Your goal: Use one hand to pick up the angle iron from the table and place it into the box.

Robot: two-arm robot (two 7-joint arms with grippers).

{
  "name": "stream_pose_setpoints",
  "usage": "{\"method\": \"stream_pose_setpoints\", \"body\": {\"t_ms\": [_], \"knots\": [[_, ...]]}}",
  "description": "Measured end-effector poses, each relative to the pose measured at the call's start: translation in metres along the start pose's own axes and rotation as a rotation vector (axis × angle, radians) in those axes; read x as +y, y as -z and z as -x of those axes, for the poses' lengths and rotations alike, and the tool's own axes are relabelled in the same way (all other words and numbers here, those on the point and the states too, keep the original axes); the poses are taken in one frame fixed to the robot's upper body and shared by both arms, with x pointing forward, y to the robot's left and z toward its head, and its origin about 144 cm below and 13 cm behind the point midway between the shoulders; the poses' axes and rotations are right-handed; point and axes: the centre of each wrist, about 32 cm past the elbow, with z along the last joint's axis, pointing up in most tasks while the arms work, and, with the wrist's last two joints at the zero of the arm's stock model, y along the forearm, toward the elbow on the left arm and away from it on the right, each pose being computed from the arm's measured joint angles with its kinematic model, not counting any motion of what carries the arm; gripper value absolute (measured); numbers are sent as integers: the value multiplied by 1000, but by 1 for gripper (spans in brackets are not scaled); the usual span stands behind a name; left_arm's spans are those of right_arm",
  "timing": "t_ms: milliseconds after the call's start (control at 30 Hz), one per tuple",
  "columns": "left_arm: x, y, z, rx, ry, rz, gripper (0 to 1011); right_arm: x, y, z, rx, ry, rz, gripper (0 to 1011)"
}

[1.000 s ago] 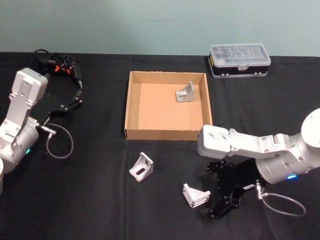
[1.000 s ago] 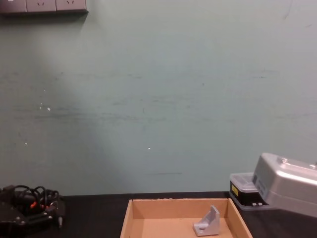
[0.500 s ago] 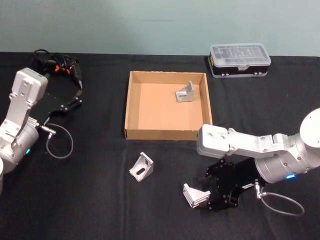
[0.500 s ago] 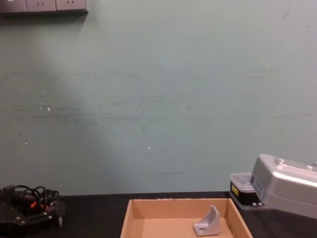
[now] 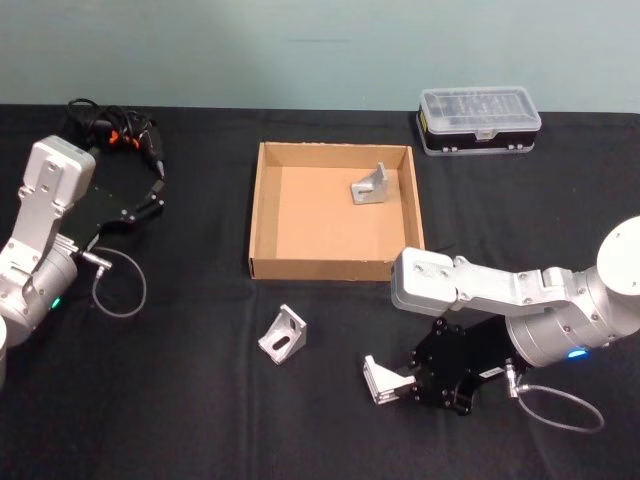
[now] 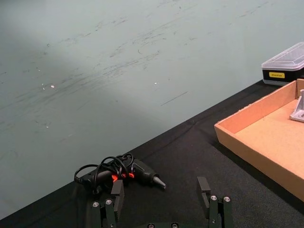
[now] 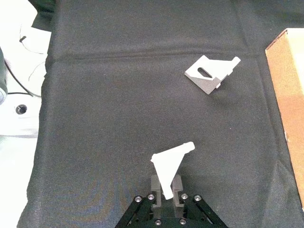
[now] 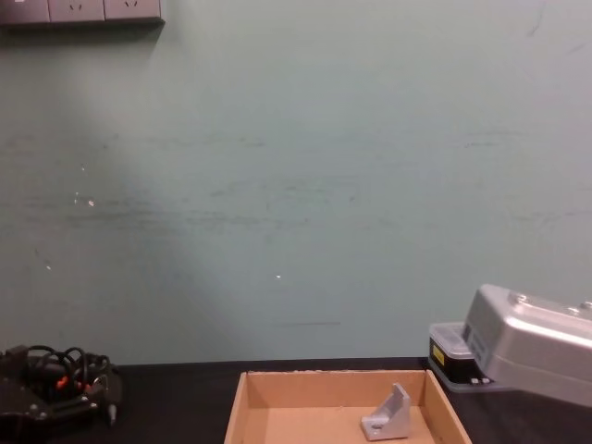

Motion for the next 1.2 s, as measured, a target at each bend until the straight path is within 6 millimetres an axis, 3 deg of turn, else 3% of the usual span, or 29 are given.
{"method": "stream_pose_setpoints", "body": {"t_ms": [100, 367, 667, 933, 1200], "knots": [[0, 0, 0, 0, 0, 0, 1000, 1, 0, 0, -1, -3, -1, 123], [0, 0, 0, 0, 0, 0, 1000, 0, -3, 1, -5, -8, -13, 104], [0, 0, 0, 0, 0, 0, 1000, -22, -18, 2, -4, 42, -93, 104], [0, 0, 0, 0, 0, 0, 1000, -56, -30, -3, 47, 228, -185, 104], [0, 0, 0, 0, 0, 0, 1000, -54, -30, -21, 166, 411, -254, 104]]}}
